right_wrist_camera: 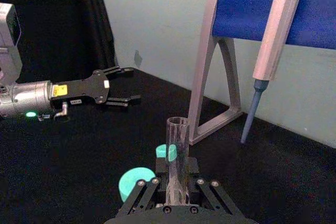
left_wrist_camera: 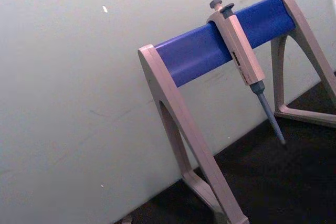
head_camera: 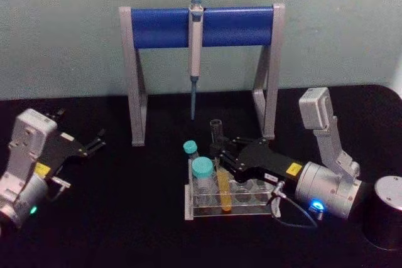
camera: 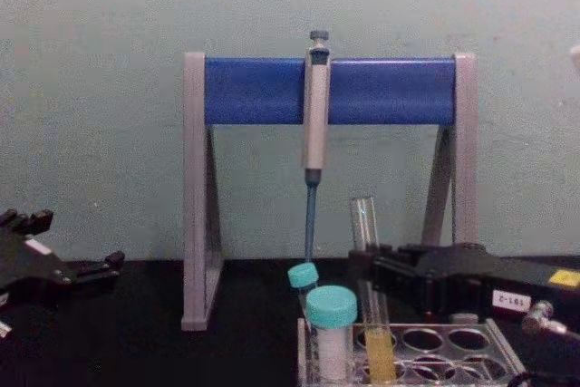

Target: Pick up the test tube from the test tube rack, shake it, then place it back into the test tube rack.

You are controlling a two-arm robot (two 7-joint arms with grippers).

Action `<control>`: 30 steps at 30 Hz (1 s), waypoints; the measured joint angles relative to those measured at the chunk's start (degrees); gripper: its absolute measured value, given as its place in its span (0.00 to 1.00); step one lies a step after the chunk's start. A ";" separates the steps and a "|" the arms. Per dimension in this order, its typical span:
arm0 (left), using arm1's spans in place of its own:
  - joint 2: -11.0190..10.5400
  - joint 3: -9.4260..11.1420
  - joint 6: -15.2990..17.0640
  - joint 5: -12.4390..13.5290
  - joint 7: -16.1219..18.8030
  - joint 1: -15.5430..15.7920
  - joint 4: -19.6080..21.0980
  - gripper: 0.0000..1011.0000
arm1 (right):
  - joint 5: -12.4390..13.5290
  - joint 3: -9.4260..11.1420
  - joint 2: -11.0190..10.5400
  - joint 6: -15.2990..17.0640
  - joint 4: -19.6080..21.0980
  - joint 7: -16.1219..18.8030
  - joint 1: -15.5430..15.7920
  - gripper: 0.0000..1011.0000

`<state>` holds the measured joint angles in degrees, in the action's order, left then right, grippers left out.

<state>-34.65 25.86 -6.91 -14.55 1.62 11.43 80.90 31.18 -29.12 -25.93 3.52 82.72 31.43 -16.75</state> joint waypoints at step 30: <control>0.00 0.00 0.00 0.00 0.00 0.00 0.00 0.99 | 0.17 1.44 0.02 -5.92 1.23 0.87 2.69 0.23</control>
<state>-34.65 25.86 -6.91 -14.55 1.62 11.43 80.90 31.35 -27.67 -25.91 -2.40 83.95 32.31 -14.06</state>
